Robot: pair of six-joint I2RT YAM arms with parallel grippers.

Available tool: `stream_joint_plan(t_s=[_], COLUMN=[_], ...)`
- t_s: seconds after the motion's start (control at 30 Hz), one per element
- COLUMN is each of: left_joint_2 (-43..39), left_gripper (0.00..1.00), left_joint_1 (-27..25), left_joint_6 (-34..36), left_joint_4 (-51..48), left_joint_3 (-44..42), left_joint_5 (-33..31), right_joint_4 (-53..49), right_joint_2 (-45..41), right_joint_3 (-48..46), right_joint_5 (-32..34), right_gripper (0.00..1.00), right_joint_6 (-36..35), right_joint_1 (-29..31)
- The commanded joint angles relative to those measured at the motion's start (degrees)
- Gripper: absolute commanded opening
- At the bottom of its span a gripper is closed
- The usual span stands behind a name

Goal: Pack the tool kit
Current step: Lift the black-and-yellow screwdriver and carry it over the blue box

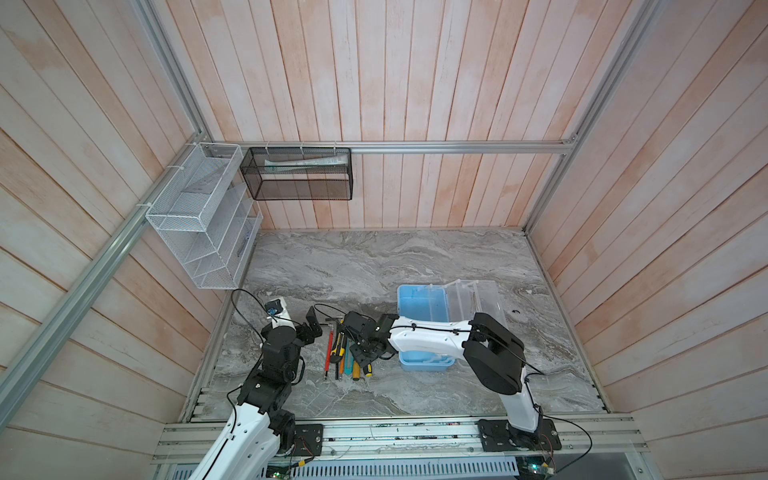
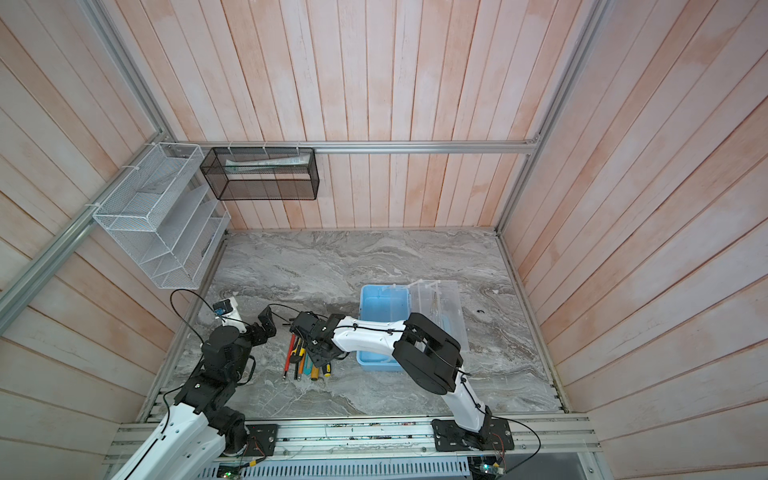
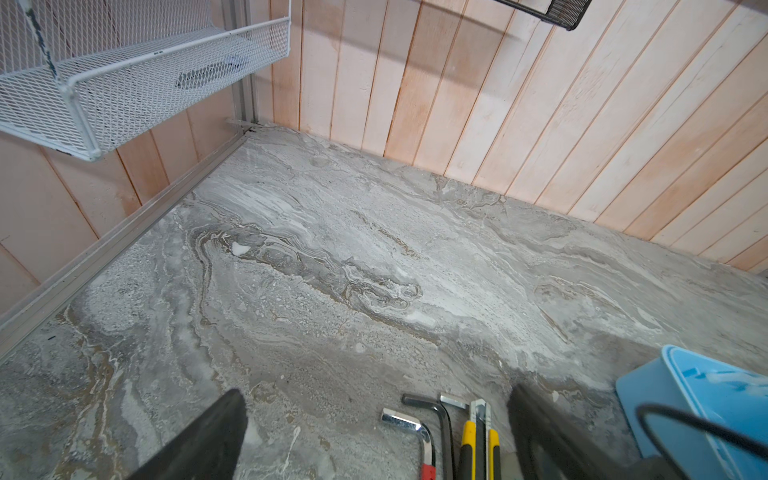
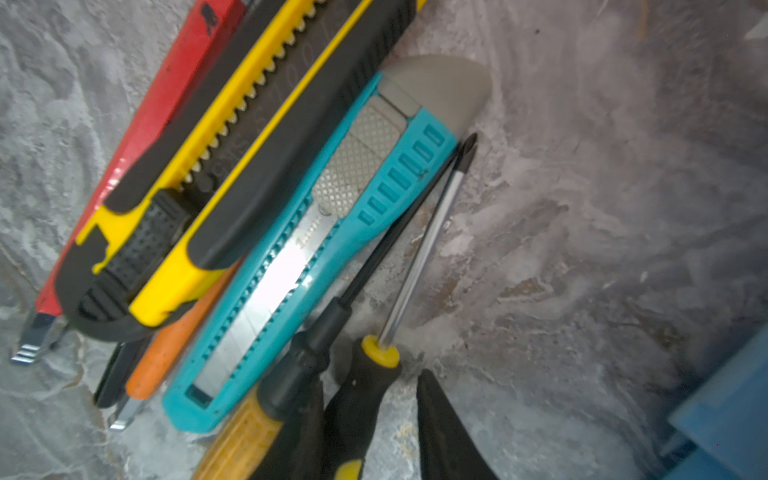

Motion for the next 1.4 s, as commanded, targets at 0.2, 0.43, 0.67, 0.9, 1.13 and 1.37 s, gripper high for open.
stream_joint_plan(t_s=[0.2,0.43,0.67,0.9,1.13,1.37], left_joint_2=[-0.33,-0.34,-0.06,2.01,3.84,5.41], left_gripper=[1.00,1.00,1.00,1.00,1.00,1.00], left_joint_1=[0.25,0.26,0.31,0.25,0.31,0.31], left_joint_6=[0.39,0.25,0.08,0.19,0.20,0.13], left_joint_4=[-0.10,-0.26,-0.16,0.18,0.59,0.65], left_joint_3=[-0.57,-0.57,-0.51,0.08,0.58,1.17], left_joint_5=[0.18,0.01,-0.26,-0.17,-0.31,-0.32], right_joint_4=[-4.43,-6.12,-5.82,-5.93,-6.43,-8.87], right_joint_2=[2.10,0.27,-3.62,-8.63,-14.00,-23.77], right_joint_3=[0.92,-0.02,-0.74,-1.85,-3.04,-6.40], right_joint_5=[1.24,2.27,2.70,3.48,4.62,6.60], right_gripper=[0.27,0.03,0.00,0.00,0.00,0.00], right_joint_6=[1.81,3.33,4.29,4.48,3.07,0.14], right_joint_1=[-0.34,-0.86,-1.54,-3.69,-6.70,-13.08])
